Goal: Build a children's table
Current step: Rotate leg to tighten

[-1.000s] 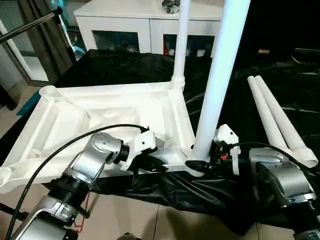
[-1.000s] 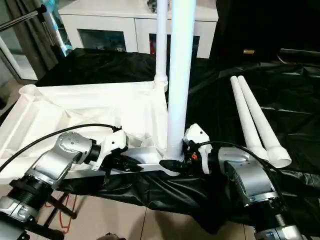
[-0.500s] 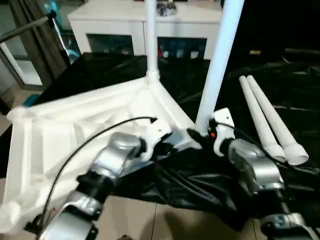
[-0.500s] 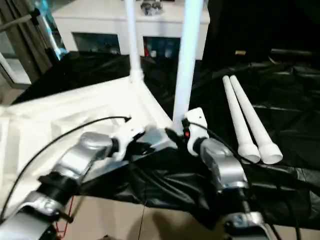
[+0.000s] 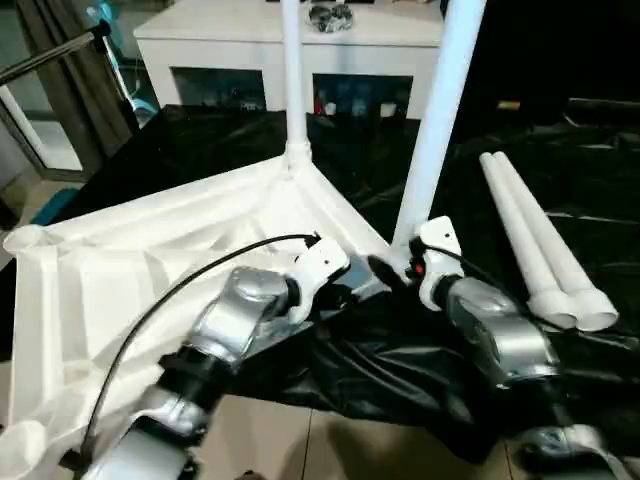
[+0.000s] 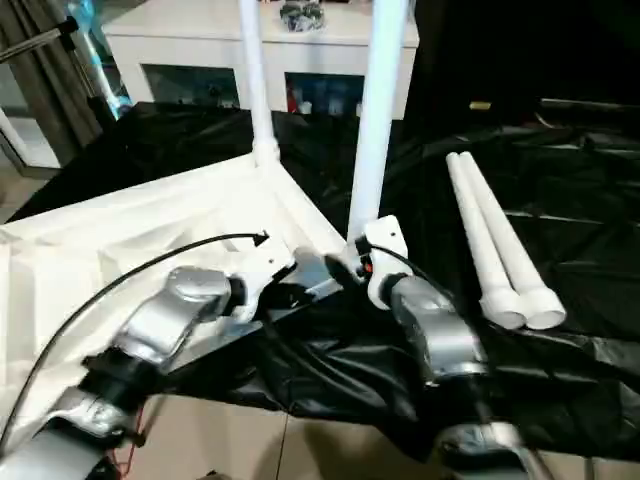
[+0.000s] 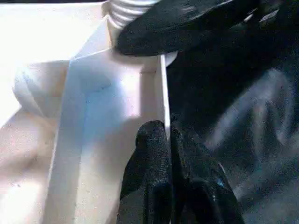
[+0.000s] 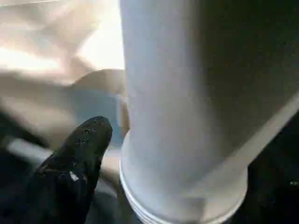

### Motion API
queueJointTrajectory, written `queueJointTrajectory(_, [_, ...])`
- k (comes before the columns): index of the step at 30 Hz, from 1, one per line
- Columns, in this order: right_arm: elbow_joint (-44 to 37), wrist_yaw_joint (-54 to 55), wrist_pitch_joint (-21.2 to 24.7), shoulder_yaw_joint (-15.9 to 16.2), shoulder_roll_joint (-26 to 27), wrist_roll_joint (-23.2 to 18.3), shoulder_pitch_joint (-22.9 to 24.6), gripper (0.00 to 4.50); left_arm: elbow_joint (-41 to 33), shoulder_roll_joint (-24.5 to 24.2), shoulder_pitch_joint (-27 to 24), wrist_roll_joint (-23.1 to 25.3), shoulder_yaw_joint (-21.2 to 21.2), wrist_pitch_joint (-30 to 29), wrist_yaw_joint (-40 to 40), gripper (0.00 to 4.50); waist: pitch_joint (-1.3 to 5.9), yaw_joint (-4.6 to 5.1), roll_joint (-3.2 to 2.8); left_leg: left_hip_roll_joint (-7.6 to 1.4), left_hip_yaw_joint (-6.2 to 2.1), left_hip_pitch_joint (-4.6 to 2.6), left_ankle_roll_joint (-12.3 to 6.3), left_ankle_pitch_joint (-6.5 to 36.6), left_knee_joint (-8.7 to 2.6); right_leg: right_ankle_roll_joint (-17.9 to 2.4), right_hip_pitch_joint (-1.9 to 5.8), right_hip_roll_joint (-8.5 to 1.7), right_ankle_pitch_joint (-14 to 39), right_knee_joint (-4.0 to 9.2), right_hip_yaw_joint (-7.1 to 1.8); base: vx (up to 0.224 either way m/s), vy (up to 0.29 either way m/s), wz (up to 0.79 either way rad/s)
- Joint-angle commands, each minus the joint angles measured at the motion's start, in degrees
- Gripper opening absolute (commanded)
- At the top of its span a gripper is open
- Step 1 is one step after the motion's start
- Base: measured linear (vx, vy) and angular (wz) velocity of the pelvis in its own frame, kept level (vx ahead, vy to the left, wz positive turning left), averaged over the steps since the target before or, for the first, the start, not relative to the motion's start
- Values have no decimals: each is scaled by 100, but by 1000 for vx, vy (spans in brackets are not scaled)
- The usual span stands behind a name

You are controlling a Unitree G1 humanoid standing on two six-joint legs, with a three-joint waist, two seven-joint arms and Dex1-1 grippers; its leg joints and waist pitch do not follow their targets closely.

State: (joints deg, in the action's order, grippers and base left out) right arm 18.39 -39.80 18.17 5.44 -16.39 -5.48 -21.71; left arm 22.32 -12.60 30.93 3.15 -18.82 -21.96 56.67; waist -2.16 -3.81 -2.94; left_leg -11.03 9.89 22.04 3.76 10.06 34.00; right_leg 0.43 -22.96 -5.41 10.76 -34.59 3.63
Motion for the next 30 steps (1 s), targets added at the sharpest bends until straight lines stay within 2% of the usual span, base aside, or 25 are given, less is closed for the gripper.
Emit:
queueJointTrajectory(1, [-246,-716,10,440,-23,-198,90,391,-305,101,60,-294,-285,332,614,0,375,2,42,-162,-31,-68,-451,968,-388,-1385,300,-227,22,333,-207,0,0,0])
queueJointTrajectory(2, [-515,-1302,103,574,-319,-344,215,391,-344,-68,31,-373,-329,472,946,0,371,2,46,-166,-27,-61,-534,844,-382,-1468,305,-234,-128,314,-200,0,0,0])
queueJointTrajectory(3, [-659,-1601,153,639,-483,-430,284,391,-363,-167,20,-403,-360,534,1116,0,381,-29,60,-164,-39,-60,-608,763,-371,-1499,347,-232,-183,304,-188,0,0,0])
queueJointTrajectory(5, [-831,-2009,228,728,-714,-551,368,391,-340,-312,28,-404,-391,617,1295,0,363,-48,47,-194,-23,-69,-678,853,-375,-1581,316,-244,-72,307,-188,0,0,0])
queueJointTrajectory(7, [-912,-2241,255,781,-845,-629,412,391,-291,-403,48,-391,-400,677,1398,0,349,-56,79,-192,-11,-71,-658,964,-379,-1581,309,-248,126,329,-193,0,0,0])
queueJointTrajectory(8, [-953,-2367,257,804,-908,-676,436,374,-269,-456,56,-395,-408,707,1472,0,330,-75,65,-201,-10,-86,-559,1184,-398,-1526,292,-271,590,366,-203,0,0,0])
queueJointTrajectory(9, [-991,-2458,248,807,-938,-707,460,374,-263,-493,58,-404,-411,720,1542,0,330,-75,65,-201,-10,-86,-559,1184,-398,-1526,292,-271,590,366,-203,0,0,0])
queueJointTrajectory(11, [-1029,-2528,252,807,-957,-733,479,364,-277,-550,53,-424,-430,711,1661,0,312,-99,66,-211,-13,-106,-405,1383,-432,-1416,274,-269,1027,399,-215,0,0,0])
queueJointTrajectory(14, [-1148,-2653,360,828,-974,-819,523,341,-288,-627,38,-438,-436,751,1826,0,322,-109,69,-212,-19,-114,-332,1327,-437,-1394,268,-265,975,390,-220,0,0,0])
queueJointTrajectory(16, [-1218,-2679,435,858,-971,-852,555,308,-255,-631,33,-423,-432,804,1818,0,328,-115,72,-210,-14,-118,-343,1267,-428,-1405,263,-260,867,383,-224,0,0,0])
queueJointTrajectory(19, [-1231,-2650,451,879,-939,-846,568,297,-213,-609,30,-402,-420,829,1760,0,337,-122,77,-204,-13,-103,-370,1173,-419,-1420,275,-268,777,367,-219,0,0,0])
queueJointTrajectory(23, [-1125,-2327,367,837,-727,-696,595,276,-169,-488,21,-347,-343,731,1482,0,335,-119,89,-194,-12,-91,-376,1118,-412,-1405,277,-271,782,369,-219,0,0,0])
queueJointTrajectory(25, [-876,-1754,393,724,-497,-496,524,276,-99,-344,71,-306,-244,571,1174,0,331,-106,84,-186,-13,-88,-342,1143,-416,-1379,269,-268,893,376,-215,0,0,0])
queueJointTrajectory(26, [-639,-1280,376,619,-315,-350,442,274,-31,-238,121,-262,-178,477,925,0,322,-87,92,-184,-15,-90,-298,1198,-425,-1353,265,-270,1005,388,-217,0,0,0])
queueJointTrajectory(27, [-227,-420,452,388,34,-193,284,274,100,-35,223,-190,-57,277,476,0,306,-64,73,-176,-16,-99,-195,1308,-442,-1312,242,-272,1255,413,-217,0,0,0])
queueJointTrajectory(28, [-194,-353,464,367,63,-187,271,274,111,-16,232,-185,-48,260,440,0,295,-33,74,-161,-11,-102,-129,1412,-447,-1292,221,-267,1425,425,-214,0,0,0])
queueJointTrajectory(29, [-49,-42,521,274,198,-161,210,274,168,70,277,-156,-4,192,255,0,295,-7,88,-146,-43,-110,-11,1602,-467,-1158,250,-280,1807,457,-196,0,0,0])
queueJointTrajectory(30, [45,167,557,216,292,-146,170,273,208,131,308,-130,28,157,108,0,294,19,102,-156,-41,-131,7,1697,-465,-1093,227,-280,1913,484,-211,0,0,0])
